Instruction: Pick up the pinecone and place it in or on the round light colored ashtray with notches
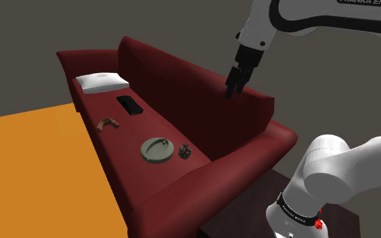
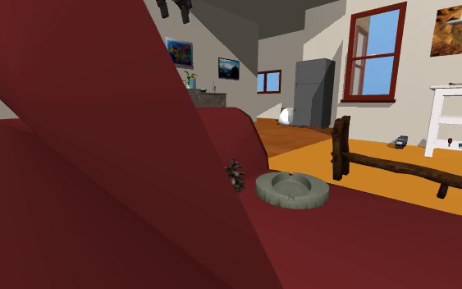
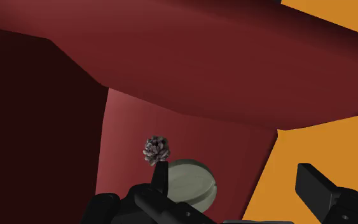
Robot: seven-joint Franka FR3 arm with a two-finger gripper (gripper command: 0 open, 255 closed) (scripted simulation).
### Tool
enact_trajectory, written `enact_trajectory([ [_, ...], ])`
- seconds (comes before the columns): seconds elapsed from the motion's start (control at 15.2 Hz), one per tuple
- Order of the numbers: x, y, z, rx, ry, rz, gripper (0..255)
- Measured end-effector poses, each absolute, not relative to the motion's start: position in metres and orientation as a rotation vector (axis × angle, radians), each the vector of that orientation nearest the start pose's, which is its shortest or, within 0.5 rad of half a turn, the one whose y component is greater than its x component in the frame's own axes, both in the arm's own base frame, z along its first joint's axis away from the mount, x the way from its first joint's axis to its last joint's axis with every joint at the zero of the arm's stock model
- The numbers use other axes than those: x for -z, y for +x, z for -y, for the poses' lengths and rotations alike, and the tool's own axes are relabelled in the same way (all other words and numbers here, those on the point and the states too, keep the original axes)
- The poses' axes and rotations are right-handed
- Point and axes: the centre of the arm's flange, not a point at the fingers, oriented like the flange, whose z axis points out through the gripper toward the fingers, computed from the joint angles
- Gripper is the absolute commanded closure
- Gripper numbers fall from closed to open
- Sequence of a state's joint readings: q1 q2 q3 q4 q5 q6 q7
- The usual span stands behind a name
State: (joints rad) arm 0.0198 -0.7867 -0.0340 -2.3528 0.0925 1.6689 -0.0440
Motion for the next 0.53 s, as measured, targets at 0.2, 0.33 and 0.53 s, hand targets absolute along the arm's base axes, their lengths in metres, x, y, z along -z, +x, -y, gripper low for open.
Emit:
enact_trajectory([
  [0.2,-0.588,0.326,-0.001,0.149,-3.026,0.059,0],
  [0.33,-0.568,0.341,-0.001,0.136,-3.03,0.069,0],
  [0.53,-0.538,0.368,0.004,0.115,-3.037,0.085,0],
])
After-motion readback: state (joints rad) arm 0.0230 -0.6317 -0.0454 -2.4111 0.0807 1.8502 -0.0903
